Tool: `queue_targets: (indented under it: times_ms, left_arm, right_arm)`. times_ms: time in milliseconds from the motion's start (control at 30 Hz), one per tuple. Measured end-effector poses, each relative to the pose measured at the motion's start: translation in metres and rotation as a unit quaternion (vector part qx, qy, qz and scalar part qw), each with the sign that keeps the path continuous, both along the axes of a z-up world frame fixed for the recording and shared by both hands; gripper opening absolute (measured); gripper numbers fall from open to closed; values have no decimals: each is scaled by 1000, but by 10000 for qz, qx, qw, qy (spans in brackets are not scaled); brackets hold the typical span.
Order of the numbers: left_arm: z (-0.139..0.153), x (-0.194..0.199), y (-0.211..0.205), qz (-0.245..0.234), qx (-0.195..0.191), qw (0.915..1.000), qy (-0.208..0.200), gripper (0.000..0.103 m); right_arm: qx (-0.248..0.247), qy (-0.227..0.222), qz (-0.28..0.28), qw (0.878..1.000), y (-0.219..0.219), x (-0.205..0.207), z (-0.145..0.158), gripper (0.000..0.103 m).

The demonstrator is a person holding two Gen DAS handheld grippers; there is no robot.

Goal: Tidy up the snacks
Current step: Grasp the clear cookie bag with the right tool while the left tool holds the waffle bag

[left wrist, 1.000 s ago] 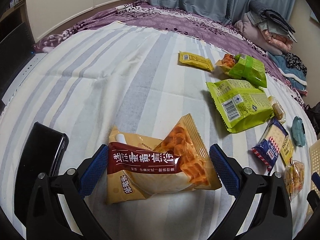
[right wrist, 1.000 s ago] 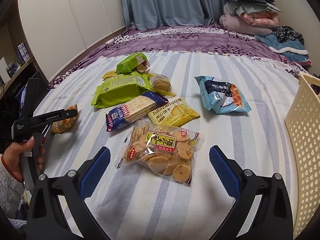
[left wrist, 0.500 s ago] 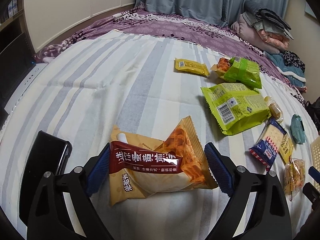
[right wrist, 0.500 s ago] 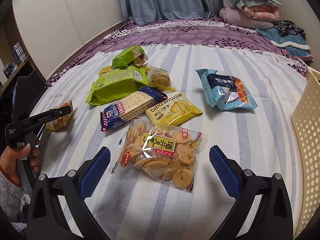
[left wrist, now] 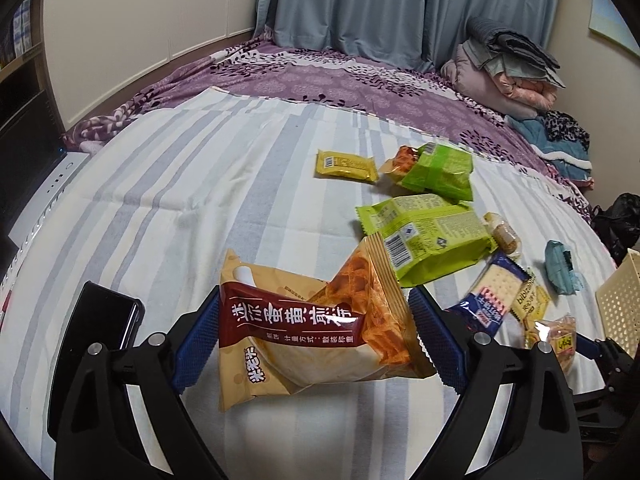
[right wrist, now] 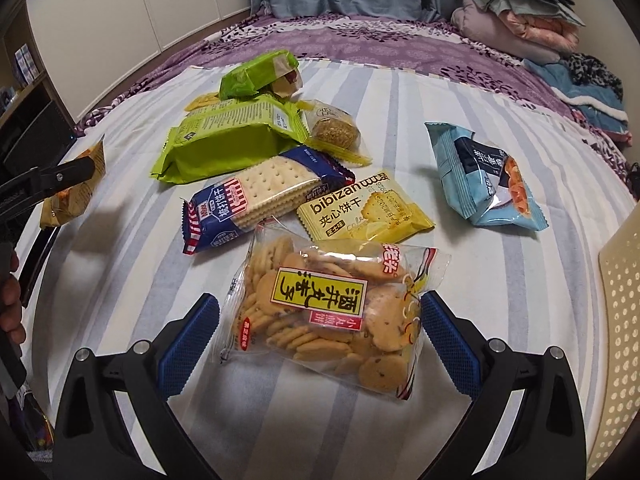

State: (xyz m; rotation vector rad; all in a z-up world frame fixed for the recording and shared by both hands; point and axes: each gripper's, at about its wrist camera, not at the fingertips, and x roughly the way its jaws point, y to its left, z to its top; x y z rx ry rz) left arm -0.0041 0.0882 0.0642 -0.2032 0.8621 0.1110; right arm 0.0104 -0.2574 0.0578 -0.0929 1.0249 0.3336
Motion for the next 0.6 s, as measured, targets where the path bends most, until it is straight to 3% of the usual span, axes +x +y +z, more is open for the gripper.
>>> queue_targets:
  times_ms: [300,600]
  left_arm:
    - [8,-2,-16,-225,42,9997,-67,91]
    - [11,-5,-23,-351,36,9993,-83,91]
  right_arm:
    - [368,200,-197,9989,-7,7,1,98]
    - [93,86,-89,9999,6,14,-6,98]
